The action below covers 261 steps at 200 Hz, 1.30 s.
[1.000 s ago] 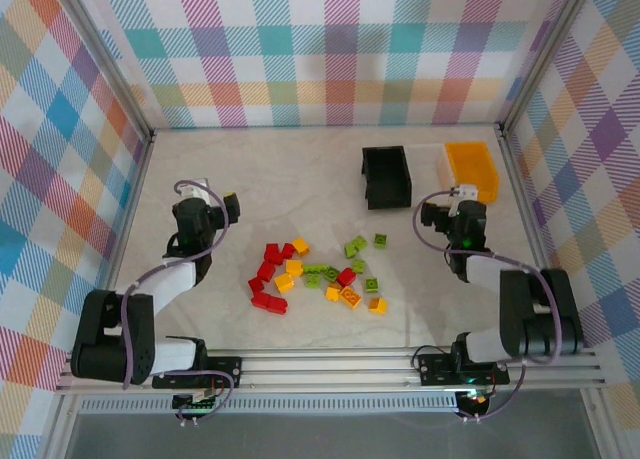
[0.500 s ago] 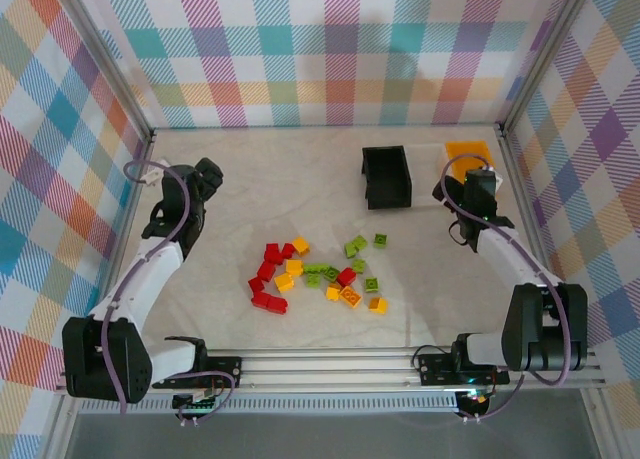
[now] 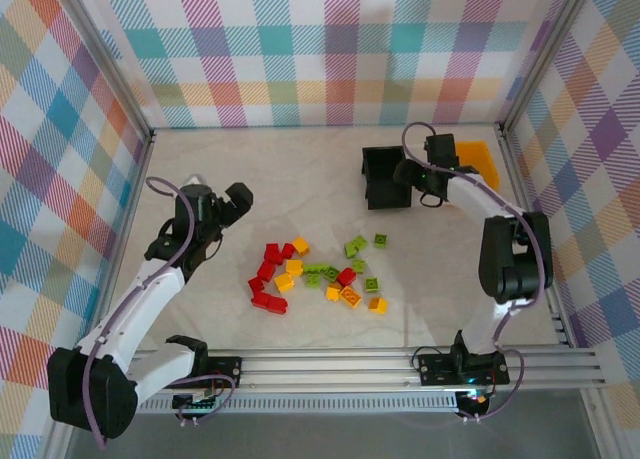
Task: Sort the legos into containers by color
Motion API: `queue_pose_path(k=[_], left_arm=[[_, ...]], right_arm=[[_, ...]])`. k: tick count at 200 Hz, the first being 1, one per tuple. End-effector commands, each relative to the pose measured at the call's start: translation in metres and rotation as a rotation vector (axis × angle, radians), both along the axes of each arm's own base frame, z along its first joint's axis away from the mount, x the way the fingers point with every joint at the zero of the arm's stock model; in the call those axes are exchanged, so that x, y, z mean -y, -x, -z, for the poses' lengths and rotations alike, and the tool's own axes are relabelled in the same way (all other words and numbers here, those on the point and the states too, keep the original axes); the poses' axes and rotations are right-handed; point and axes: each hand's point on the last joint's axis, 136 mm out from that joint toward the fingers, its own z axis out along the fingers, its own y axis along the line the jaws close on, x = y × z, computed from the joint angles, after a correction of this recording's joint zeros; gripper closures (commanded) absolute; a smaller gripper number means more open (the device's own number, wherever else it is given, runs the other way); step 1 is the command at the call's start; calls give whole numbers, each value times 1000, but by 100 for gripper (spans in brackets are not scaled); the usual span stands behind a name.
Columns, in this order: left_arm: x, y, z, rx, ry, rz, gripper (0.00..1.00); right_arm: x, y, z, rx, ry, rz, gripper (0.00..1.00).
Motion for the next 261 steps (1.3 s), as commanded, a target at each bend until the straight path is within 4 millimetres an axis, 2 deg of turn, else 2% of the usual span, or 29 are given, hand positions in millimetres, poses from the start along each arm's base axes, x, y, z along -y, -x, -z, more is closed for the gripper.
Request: queue_pose_path(k=[1,27,33,56,92,107,143,205,261], left_arm=[[12,17,3,-9,-17,50,0],[21,28,2,4,-38,83,0],[20,34,10,-28,-51,88,0],[23,45,19,-50,-55,104,0],[25,58,21,-50,-42,121,0],[23,63,21,-51,-39,117,0],[16,77,18,-41,-24,100,0],[2,100,15,-27,-22,81,0],[-10,117,13,-21,-40,70,0]], right_arm=[[-5,-12,8,-45,44,-6,19],[-8,-21,28,-100,91,5,30],[-9,-22,32,-112,96,9,33],[-20,-23,42,-134,98,-10,49],[-63,-24,42,-113,95,-93,78],[-86,-21,43,-123,88,-107,100],[-143,-10,42,-128,111,-95,100],[-228,34,56,-192,96,6,100],[-275,65,66,-199,153,3,100]])
